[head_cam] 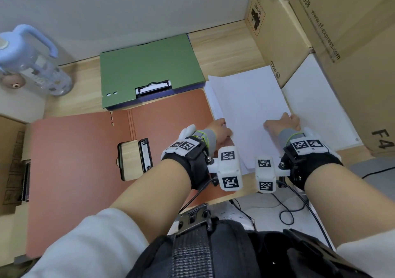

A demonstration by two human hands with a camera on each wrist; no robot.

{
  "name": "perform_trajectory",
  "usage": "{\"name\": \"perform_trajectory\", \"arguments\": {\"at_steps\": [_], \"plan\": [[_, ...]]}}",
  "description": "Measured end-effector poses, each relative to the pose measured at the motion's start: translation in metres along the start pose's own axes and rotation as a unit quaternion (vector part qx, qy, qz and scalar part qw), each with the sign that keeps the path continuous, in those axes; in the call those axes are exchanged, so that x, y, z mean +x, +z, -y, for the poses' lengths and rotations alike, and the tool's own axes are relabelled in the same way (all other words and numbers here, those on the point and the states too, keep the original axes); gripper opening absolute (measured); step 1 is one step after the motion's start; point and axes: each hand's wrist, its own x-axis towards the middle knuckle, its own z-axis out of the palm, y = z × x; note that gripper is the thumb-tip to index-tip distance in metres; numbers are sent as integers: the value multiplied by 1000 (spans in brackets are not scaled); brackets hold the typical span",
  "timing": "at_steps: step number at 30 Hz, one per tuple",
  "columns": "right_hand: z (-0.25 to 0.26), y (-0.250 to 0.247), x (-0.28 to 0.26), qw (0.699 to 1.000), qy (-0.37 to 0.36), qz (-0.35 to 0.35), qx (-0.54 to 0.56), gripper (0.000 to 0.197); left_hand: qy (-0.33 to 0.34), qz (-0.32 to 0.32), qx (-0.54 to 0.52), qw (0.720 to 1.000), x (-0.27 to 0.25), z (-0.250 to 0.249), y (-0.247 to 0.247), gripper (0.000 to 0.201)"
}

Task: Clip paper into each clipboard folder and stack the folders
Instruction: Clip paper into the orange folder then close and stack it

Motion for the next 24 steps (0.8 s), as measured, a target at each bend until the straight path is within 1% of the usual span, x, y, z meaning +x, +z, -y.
{"name": "perform_trajectory", "arguments": {"at_steps": [2,4,8,12,14,16,18,20,21,24], "plan": [[0,-1,-3,1000,4,-9,27,70,7,-6,18,1000,2,1,-4,53],[3,-1,-5,998,1,-21,52,73,22,-12,27,999,2,1,-10,57],[19,-3,-10,993,-17,-39,111,78,59,-25,19,998,-6,1,-31,55],[42,-1,-21,980,-54,-20,190,75,95,-47,30,994,-17,8,-66,48],[55,3,-30,962,-83,-5,260,71,113,-71,33,990,-23,10,-87,45],[70,10,-40,937,-123,17,326,60,131,-113,15,985,-33,13,-110,43],[84,14,-49,914,-154,42,373,41,148,-148,-11,978,-42,14,-129,45],[96,19,-58,892,-182,65,409,17,172,-176,-26,969,-48,17,-144,46],[102,21,-64,879,-199,75,427,12,182,-192,-31,964,-51,18,-151,46],[116,22,-75,839,-252,100,472,26,216,-220,-51,950,-54,21,-161,43]]}}
